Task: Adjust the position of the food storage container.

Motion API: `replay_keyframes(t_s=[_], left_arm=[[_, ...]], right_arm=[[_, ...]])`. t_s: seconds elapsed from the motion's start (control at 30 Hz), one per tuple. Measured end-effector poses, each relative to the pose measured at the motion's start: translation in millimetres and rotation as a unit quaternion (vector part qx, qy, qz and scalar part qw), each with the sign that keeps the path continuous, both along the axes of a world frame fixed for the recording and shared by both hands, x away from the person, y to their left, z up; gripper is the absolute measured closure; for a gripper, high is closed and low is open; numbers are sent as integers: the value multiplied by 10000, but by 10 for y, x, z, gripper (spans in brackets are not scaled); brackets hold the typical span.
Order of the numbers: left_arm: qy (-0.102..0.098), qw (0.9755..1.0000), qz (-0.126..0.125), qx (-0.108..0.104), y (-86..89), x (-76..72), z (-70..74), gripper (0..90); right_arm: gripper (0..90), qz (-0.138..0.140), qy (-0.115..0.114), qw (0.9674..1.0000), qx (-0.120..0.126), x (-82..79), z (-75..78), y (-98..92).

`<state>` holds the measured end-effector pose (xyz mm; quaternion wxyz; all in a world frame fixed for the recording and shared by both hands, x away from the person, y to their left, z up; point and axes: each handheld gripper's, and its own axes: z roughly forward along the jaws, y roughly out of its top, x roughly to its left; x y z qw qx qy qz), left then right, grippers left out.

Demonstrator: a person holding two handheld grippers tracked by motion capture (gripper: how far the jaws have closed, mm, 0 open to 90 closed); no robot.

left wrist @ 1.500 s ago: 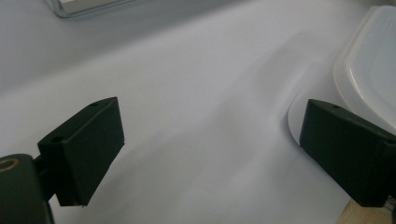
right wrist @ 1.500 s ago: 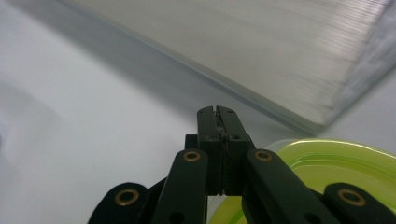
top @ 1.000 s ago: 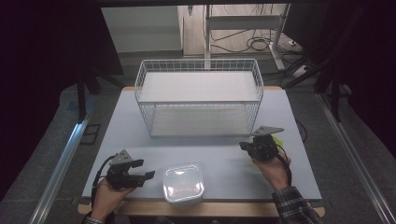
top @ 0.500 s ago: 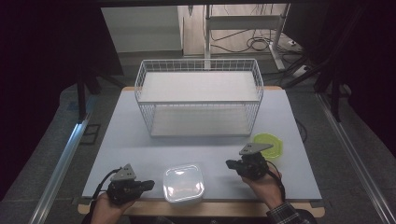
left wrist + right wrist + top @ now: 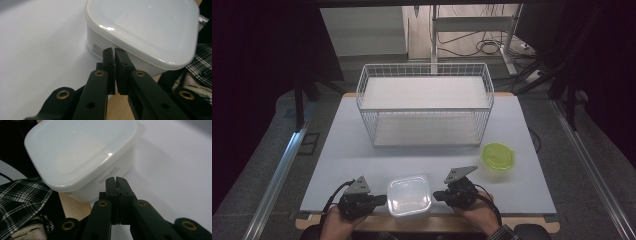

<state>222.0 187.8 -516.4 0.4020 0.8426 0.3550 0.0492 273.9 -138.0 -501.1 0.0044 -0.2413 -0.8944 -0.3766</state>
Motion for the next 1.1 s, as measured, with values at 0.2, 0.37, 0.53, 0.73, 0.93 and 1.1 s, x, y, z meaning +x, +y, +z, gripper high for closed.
replay_keyframes(t_s=[0.2, 0.37, 0.53, 0.73, 0.93, 1.1], left_arm=[[-61, 9999, 103, 60, -132, 118, 18, 894], [-80, 9999, 131, -52, -233, 257, 0, 894], [-76, 9999, 124, -50, -311, 345, -6, 895], [-116, 9999, 100, 10, -431, 497, 6, 895], [-89, 9999, 88, -19, -523, 673, 8, 895], [-102, 9999, 94, 74, -583, 790, 27, 895]], right_arm=[[893, -179, -4, 9998, 22, 19, 19, -42], [894, -409, -30, 9992, -12, 80, 19, -138], [894, -560, -118, 9983, -74, 126, 23, -194], [895, -859, -234, 9959, -148, 198, 38, -269], [895, -1091, -280, 9935, -141, 313, 41, -349], [895, -1240, -378, 9914, -204, 399, 56, -372]])
